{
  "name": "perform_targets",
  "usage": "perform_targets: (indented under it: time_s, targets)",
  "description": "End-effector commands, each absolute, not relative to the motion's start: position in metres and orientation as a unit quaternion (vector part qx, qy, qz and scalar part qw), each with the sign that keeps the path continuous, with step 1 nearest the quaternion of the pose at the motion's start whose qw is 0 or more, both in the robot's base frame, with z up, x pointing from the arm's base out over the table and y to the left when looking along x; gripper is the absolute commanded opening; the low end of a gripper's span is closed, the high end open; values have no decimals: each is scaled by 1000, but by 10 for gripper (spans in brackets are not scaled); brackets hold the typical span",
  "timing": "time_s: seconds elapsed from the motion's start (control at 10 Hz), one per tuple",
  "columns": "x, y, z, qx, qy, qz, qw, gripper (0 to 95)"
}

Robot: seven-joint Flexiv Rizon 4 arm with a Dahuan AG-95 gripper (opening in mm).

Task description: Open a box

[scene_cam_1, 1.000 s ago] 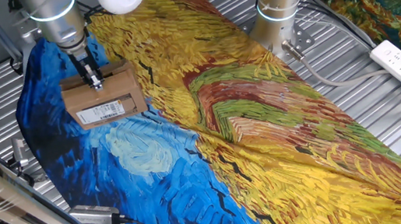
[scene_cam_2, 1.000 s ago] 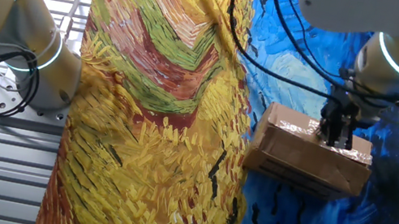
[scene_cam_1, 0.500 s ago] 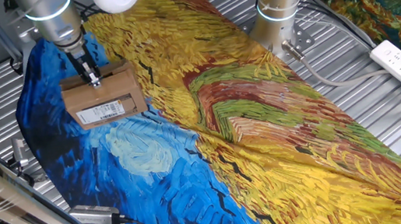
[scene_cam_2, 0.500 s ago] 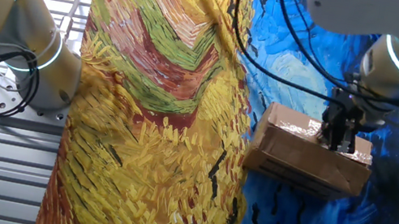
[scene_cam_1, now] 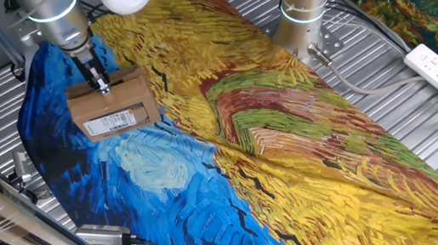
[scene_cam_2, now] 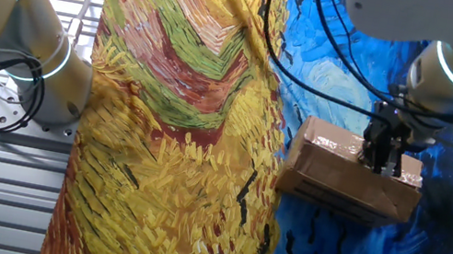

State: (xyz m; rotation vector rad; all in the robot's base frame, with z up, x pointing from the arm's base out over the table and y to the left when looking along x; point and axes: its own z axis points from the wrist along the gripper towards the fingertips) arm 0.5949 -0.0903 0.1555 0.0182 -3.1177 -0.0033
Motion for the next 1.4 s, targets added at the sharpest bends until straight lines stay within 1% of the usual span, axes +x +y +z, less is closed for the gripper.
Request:
perform_targets:
  time_s: [0.1,0.7,1.4]
  targets:
    - [593,-93,154,9,-1000,1,13,0]
    - [591,-98,155,21,-999,9,25,0]
    - [574,-124,167,44,-998,9,32,0]
